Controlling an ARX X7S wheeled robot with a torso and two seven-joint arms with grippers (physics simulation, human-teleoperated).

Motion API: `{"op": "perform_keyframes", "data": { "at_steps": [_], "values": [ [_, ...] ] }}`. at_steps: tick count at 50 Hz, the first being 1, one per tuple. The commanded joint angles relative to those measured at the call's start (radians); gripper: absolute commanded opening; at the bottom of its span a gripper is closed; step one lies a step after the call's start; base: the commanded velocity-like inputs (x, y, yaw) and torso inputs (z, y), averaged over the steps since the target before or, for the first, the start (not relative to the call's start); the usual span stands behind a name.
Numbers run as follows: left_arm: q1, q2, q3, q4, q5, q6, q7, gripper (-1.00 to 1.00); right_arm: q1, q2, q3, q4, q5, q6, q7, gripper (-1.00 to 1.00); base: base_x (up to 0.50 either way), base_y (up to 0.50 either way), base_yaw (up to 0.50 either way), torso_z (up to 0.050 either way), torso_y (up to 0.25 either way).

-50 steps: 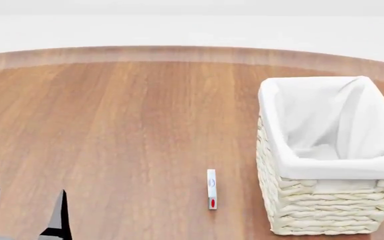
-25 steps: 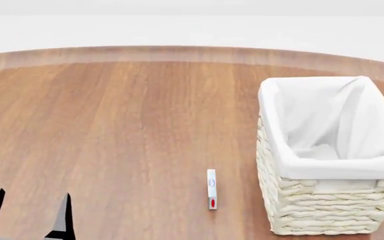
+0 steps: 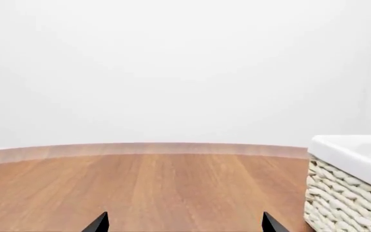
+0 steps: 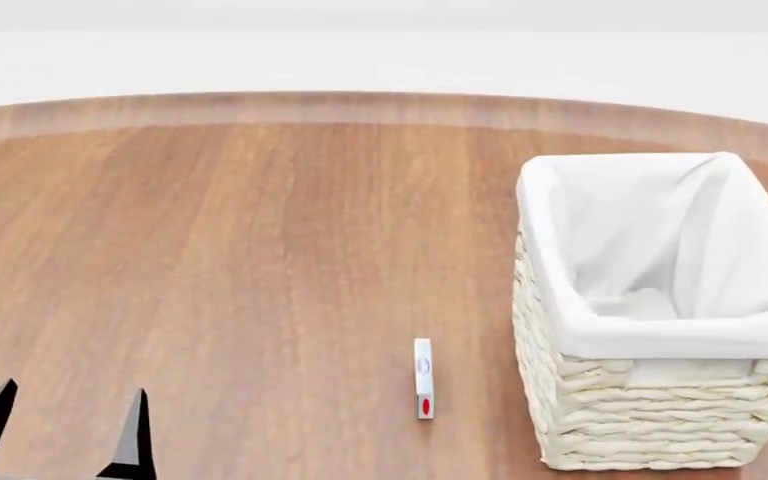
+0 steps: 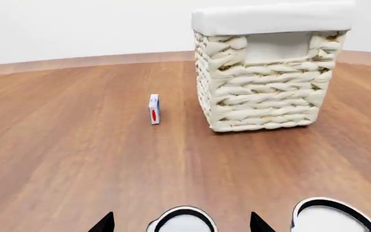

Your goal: Pick up the tomato sauce, and put it in the basket.

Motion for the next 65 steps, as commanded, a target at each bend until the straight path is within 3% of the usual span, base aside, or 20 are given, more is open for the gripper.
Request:
{"op": "perform_keyframes", "data": {
  "at_steps": [1, 39, 65],
  "values": [
    [0.001, -0.008, 0.007, -0.008, -0.006, 0.011, -0.008, 1.0, 0.004, -0.002, -0.021, 0.078, 0.002, -0.041, 0.004, 1.0, 0.0, 0.0, 0.0, 0.0, 0.0],
    [-0.006, -0.022, 0.017, -0.042, -0.025, 0.038, -0.02, 1.0, 0.219, -0.001, -0.047, 0.353, 0.075, 0.018, -0.005, 1.0, 0.0, 0.0, 0.0, 0.0, 0.0],
    [-0.004, -0.032, 0.014, -0.08, -0.04, 0.071, -0.019, 1.0, 0.28, 0.005, -0.08, 0.396, 0.091, 0.067, -0.005, 1.0, 0.0, 0.0, 0.0, 0.0, 0.0]
  ]
}}
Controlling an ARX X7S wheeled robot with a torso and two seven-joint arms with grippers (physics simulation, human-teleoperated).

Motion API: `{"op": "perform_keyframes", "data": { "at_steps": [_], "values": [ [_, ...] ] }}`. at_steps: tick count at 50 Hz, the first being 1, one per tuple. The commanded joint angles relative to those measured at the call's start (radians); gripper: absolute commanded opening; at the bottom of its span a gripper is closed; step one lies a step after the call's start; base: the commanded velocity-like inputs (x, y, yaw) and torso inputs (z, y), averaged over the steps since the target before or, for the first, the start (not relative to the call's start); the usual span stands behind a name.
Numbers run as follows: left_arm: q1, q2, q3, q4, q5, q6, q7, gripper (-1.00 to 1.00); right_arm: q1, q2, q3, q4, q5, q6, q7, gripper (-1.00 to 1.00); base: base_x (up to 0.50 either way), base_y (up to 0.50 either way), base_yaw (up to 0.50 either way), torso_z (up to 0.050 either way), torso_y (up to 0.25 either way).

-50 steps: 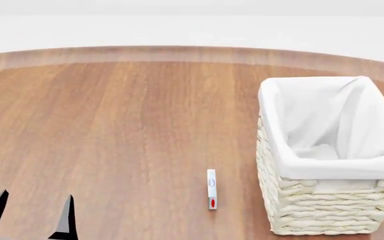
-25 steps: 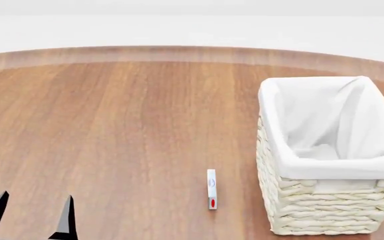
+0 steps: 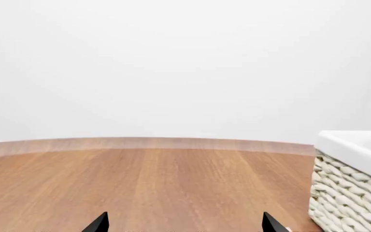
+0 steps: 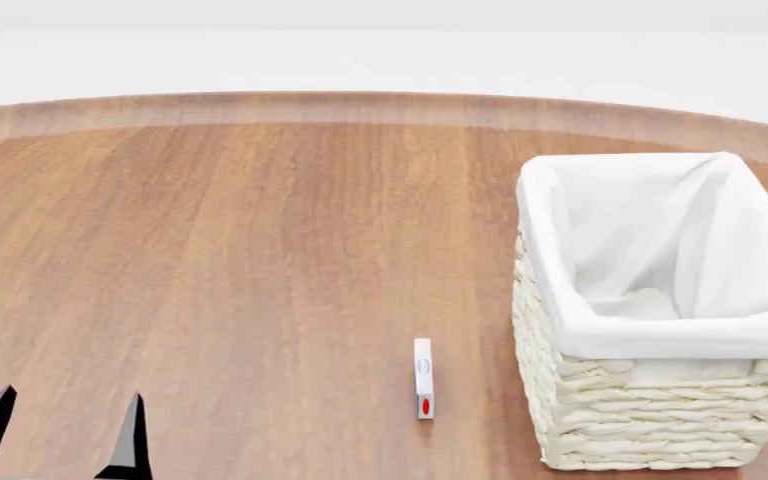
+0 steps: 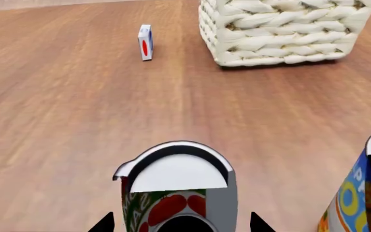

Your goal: Pick up the tomato sauce, and put it in the basket.

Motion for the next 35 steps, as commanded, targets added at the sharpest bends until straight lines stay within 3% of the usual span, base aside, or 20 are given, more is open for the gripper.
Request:
{"op": "perform_keyframes", "data": {
  "at_steps": [1, 4, 5, 25, 35],
  "values": [
    [0.003, -0.005, -0.002, -0.013, -0.007, 0.014, -0.001, 1.0, 0.023, 0.003, -0.012, 0.02, 0.026, 0.019, -0.011, 1.0, 0.0, 0.0, 0.0, 0.0, 0.0],
    [0.003, -0.006, -0.001, -0.013, -0.008, 0.017, -0.001, 1.0, 0.025, 0.006, -0.013, 0.024, 0.043, 0.015, -0.025, 1.0, 0.0, 0.0, 0.0, 0.0, 0.0],
    [0.004, -0.006, -0.001, -0.016, -0.008, 0.019, -0.001, 1.0, 0.021, 0.009, -0.013, 0.017, 0.066, 0.016, -0.04, -1.0, 0.0, 0.0, 0.0, 0.0, 0.0],
    [0.002, -0.012, 0.006, -0.035, -0.013, 0.031, -0.005, 1.0, 0.024, 0.017, -0.03, 0.0, 0.082, 0.023, -0.038, -1.0, 0.0, 0.0, 0.0, 0.0, 0.0],
    [0.005, -0.013, 0.007, -0.046, -0.018, 0.042, -0.005, 1.0, 0.064, 0.009, -0.08, -0.066, 0.041, 0.115, -0.009, -1.0, 0.0, 0.0, 0.0, 0.0, 0.0]
  ]
}}
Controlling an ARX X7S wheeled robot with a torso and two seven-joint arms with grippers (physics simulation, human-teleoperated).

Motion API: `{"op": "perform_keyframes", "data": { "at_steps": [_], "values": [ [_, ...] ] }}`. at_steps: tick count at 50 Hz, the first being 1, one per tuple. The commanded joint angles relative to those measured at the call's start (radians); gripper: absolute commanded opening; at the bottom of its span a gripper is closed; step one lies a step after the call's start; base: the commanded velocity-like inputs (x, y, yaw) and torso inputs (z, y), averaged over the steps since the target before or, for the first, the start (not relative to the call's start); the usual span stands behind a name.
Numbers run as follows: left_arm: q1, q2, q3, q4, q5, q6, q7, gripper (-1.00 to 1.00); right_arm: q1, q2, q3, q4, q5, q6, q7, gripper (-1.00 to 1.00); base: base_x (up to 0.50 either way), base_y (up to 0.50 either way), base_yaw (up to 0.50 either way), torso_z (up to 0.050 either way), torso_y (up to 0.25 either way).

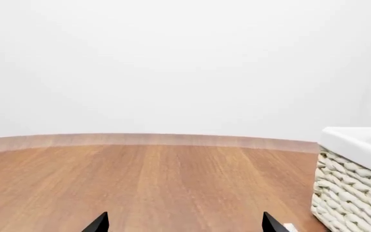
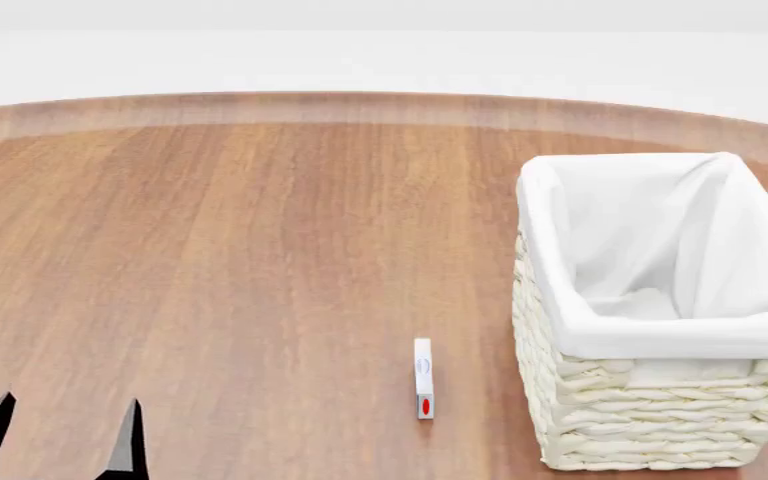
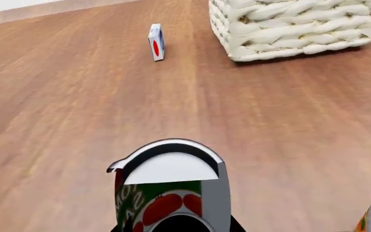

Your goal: Pick up the tomato sauce, and put it in the basket.

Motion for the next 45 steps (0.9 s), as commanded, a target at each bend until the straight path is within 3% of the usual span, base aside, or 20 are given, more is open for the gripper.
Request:
{"op": "perform_keyframes", "data": {
  "at_steps": [1, 45],
  "values": [
    [0.002, -0.004, 0.001, -0.01, -0.005, 0.009, -0.002, 1.0, 0.041, -0.009, -0.041, -0.048, -0.053, 0.08, 0.024, -1.0, 0.0, 0.0, 0.0, 0.0, 0.0],
    [-0.018, -0.007, 0.01, -0.075, -0.026, 0.04, 0.001, 1.0, 0.471, 0.042, -0.085, -0.354, -0.001, 0.775, 0.128, -1.0, 0.0, 0.0, 0.0, 0.0, 0.0]
  ]
}}
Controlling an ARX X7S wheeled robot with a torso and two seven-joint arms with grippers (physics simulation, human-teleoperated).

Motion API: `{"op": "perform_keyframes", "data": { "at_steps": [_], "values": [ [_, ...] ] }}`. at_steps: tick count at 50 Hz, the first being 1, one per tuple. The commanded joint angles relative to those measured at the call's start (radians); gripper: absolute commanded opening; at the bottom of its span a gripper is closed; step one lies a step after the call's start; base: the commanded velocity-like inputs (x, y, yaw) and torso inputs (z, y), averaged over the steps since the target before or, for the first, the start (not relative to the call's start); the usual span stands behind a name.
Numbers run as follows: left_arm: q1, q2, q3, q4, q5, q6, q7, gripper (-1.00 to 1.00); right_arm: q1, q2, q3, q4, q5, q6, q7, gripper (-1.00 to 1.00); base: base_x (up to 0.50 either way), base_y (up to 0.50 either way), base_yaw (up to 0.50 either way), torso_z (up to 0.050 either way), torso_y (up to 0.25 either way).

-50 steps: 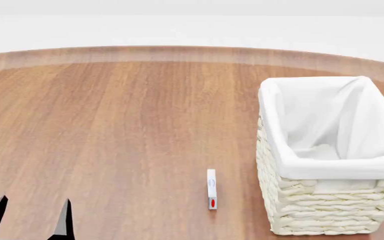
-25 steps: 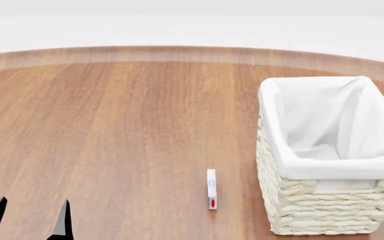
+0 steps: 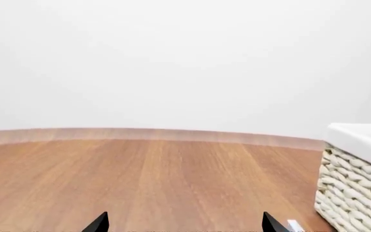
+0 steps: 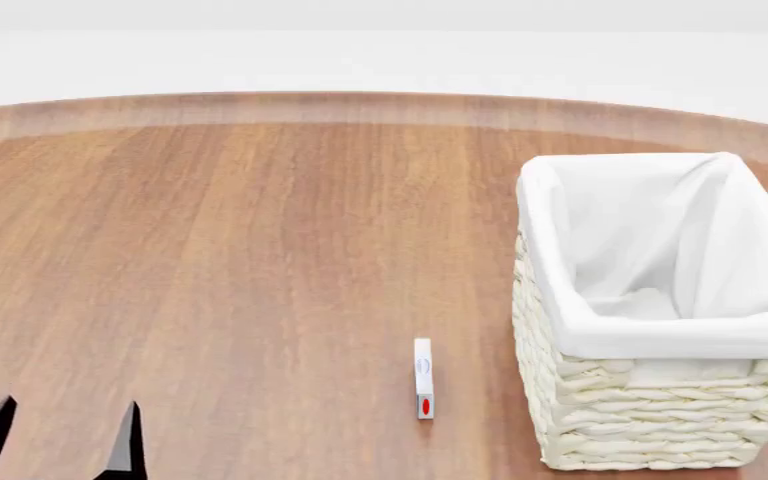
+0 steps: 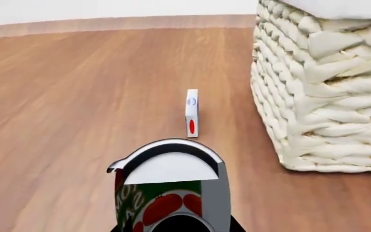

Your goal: Pick up the tomato sauce, and put it in the basket.

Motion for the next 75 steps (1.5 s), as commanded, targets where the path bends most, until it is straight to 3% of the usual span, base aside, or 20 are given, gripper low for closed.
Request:
{"op": "perform_keyframes", "data": {
  "at_steps": [1, 25, 36, 57, 75],
  "values": [
    [-0.006, 0.001, 0.005, -0.019, -0.004, 0.006, 0.0, 1.0, 0.098, 0.015, -0.013, -0.077, -0.027, 0.165, 0.029, -1.0, 0.0, 0.0, 0.0, 0.0, 0.0],
    [-0.007, -0.007, 0.014, -0.012, -0.009, 0.006, -0.009, 1.0, 0.106, 0.029, -0.042, -0.1, -0.031, 0.193, 0.04, -1.0, 0.0, 0.0, 0.0, 0.0, 0.0],
    [-0.02, -0.005, 0.025, -0.013, -0.011, 0.001, -0.011, 1.0, 0.32, 0.02, -0.043, -0.137, -0.038, 0.324, 0.049, -1.0, 0.0, 0.0, 0.0, 0.0, 0.001],
    [-0.014, -0.01, 0.025, -0.034, -0.018, 0.02, -0.013, 1.0, 0.563, 0.02, -0.001, -0.157, 0.018, 0.503, 0.038, -1.0, 0.0, 0.0, 0.0, 0.0, 0.0],
    [-0.027, -0.014, 0.021, -0.071, -0.027, 0.038, -0.008, 1.0, 0.794, -0.006, 0.078, -0.045, 0.081, 0.598, 0.021, -1.0, 0.0, 0.0, 0.0, 0.0, 0.001]
  ]
}}
